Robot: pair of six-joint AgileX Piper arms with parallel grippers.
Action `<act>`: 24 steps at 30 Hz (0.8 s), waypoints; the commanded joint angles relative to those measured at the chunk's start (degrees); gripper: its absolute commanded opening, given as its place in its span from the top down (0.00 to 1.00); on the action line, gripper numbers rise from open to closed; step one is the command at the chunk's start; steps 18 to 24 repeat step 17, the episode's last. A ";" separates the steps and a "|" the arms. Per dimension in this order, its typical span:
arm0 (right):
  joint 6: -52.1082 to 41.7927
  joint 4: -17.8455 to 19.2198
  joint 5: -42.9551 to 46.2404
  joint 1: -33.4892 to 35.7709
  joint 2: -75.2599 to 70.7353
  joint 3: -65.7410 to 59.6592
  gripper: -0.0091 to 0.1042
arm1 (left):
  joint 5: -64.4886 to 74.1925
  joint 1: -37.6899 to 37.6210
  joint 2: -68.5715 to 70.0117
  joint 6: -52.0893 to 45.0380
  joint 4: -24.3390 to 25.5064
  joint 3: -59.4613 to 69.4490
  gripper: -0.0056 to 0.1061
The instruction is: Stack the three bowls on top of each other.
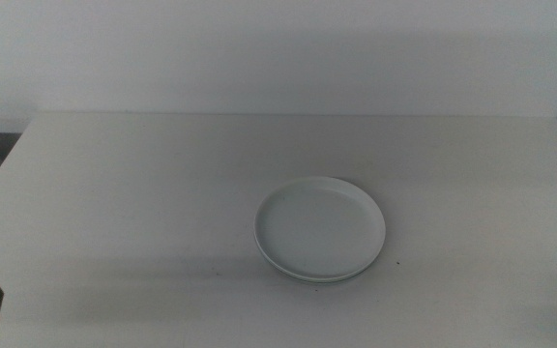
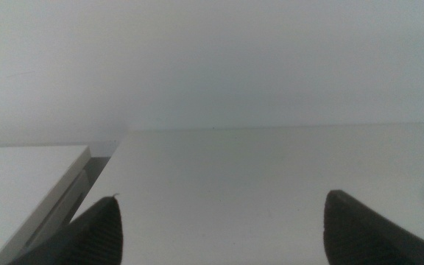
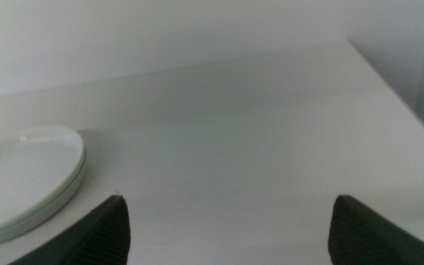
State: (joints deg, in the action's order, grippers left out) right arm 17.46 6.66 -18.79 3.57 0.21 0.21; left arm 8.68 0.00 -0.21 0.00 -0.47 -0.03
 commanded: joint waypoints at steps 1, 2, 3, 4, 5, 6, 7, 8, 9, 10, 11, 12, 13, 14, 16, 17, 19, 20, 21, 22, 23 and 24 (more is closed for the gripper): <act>-10.95 -4.05 2.91 -0.20 -0.21 -0.21 0.17 | -0.85 0.09 0.21 0.00 0.11 0.03 0.11; -16.41 -7.19 4.93 -0.20 -0.21 -0.21 0.13 | -0.85 0.09 0.21 0.00 0.11 0.03 0.11; -20.32 -9.70 6.76 -0.20 -0.21 -0.21 0.10 | -0.85 0.09 0.21 0.00 0.11 0.03 0.11; -22.21 -11.15 7.86 -0.20 -0.21 -0.21 0.10 | -0.85 0.09 0.21 0.00 0.11 0.03 0.11; -22.95 -11.58 8.57 -0.20 -0.21 -0.21 0.10 | -0.85 0.09 0.21 0.00 0.11 0.03 0.11; -22.81 -11.58 9.19 -0.20 -0.21 -0.21 0.10 | -0.85 0.09 0.21 0.00 0.11 0.03 0.11; -22.30 -11.58 9.59 -0.20 -0.21 -0.21 0.10 | -0.85 0.09 0.21 0.00 0.11 0.03 0.11; -21.74 -11.58 9.85 -0.20 -0.21 -0.21 0.10 | -0.85 0.09 0.21 0.00 0.11 0.03 0.11; -21.74 -11.58 10.14 -0.20 -0.21 -0.21 0.10 | -0.85 0.09 0.21 0.00 0.11 0.03 0.11; -21.74 -11.58 10.23 -0.20 -0.21 -0.21 0.10 | -0.85 0.09 0.21 0.00 0.11 0.03 0.11; -21.74 -11.47 10.16 -0.20 -0.21 -0.21 0.10 | -0.85 0.09 0.21 0.00 0.11 0.03 0.11; -21.74 -11.47 10.16 -0.20 -0.21 -0.21 0.10 | -0.85 0.09 0.21 0.00 0.11 0.03 0.11; -21.74 -11.47 10.16 -0.20 -0.21 -0.21 0.10 | -0.85 0.09 0.21 0.00 0.11 0.03 0.11; -21.74 -11.37 10.16 -0.20 -0.21 -0.21 0.10 | -0.85 0.09 0.21 0.00 0.11 0.03 0.11; -21.74 -11.37 10.16 -0.20 -0.21 -0.21 0.10 | -0.85 0.09 0.21 0.00 0.11 0.03 0.11; -21.74 -11.37 10.16 -0.20 -0.21 -0.21 0.10 | -0.85 0.09 0.21 0.00 0.47 0.03 0.11; -21.74 -11.37 10.16 -0.20 -0.21 -0.21 0.10 | -0.85 0.09 0.21 0.00 0.47 0.03 0.11; -21.74 -11.37 10.16 -0.20 -0.21 -0.21 0.10 | -0.85 0.09 0.21 0.00 0.47 0.03 0.11; -21.74 -11.37 10.16 -0.20 -0.21 -0.21 0.10 | -0.85 0.09 0.21 0.00 0.47 0.03 0.11; -21.74 -11.37 10.16 -0.20 -0.21 -0.21 0.10 | -0.85 0.09 0.21 0.00 0.47 0.03 0.11; -21.74 -11.37 10.16 -0.20 -0.21 -0.21 0.10 | -0.85 0.09 0.21 0.00 0.47 0.03 0.11; -21.74 -11.37 10.16 -0.20 -0.21 -0.21 0.10 | -0.85 0.09 0.21 0.00 0.47 0.03 0.11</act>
